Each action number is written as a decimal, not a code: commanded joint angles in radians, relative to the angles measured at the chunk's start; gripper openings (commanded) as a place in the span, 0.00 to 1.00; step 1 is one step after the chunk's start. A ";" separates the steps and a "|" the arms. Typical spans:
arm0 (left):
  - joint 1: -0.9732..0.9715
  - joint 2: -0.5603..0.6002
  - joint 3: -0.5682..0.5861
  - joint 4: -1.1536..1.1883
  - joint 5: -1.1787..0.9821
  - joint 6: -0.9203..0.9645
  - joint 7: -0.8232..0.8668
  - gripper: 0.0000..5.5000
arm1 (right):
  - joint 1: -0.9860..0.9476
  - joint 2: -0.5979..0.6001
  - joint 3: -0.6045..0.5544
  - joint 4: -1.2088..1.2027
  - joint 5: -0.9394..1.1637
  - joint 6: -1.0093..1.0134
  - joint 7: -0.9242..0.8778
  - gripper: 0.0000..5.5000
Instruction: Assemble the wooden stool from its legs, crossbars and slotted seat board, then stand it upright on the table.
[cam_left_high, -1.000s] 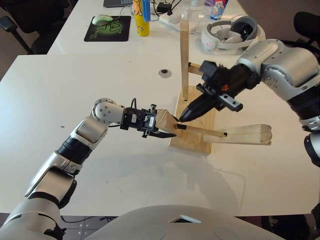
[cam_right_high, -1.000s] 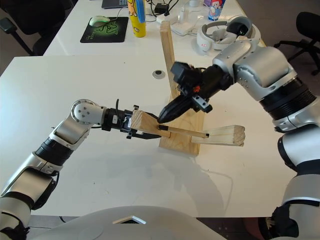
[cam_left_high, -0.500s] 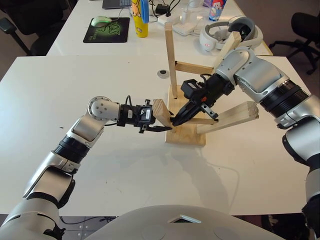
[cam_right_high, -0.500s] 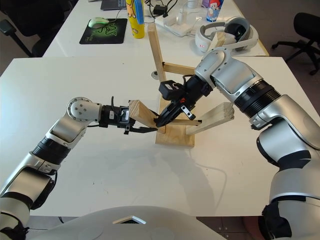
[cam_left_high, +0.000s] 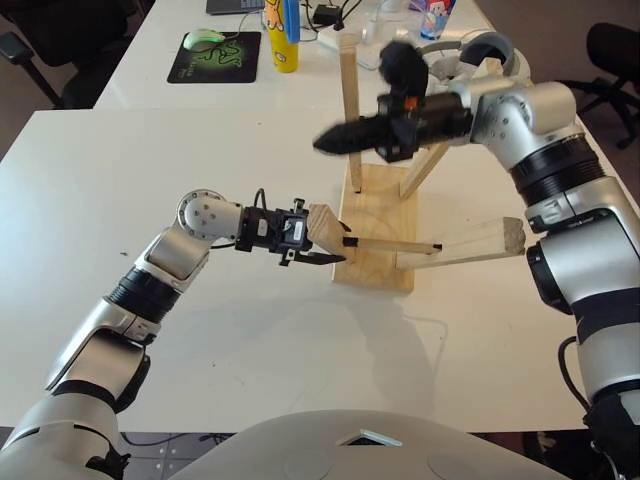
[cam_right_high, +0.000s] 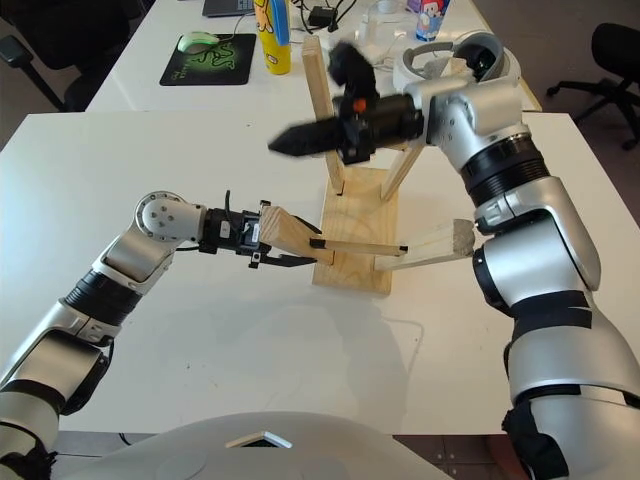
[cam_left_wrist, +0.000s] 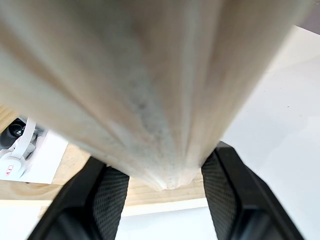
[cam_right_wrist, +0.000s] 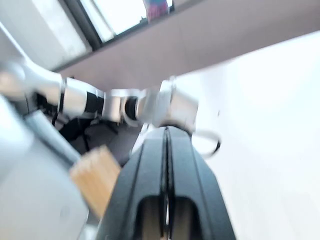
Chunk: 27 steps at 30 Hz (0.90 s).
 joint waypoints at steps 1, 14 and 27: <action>0.089 0.067 -0.094 0.015 0.159 0.027 -0.091 0.37 | 0.002 0.015 -0.324 0.005 0.046 -0.012 -0.332 0.00; 0.251 0.214 -0.010 -0.335 -0.225 0.531 -0.167 0.37 | 0.521 0.154 -0.774 -0.554 0.021 -0.095 -1.082 0.00; 0.266 0.173 0.082 -0.434 -0.222 0.617 -0.050 0.37 | 0.529 0.231 -0.955 -0.610 0.144 -0.137 -1.226 0.00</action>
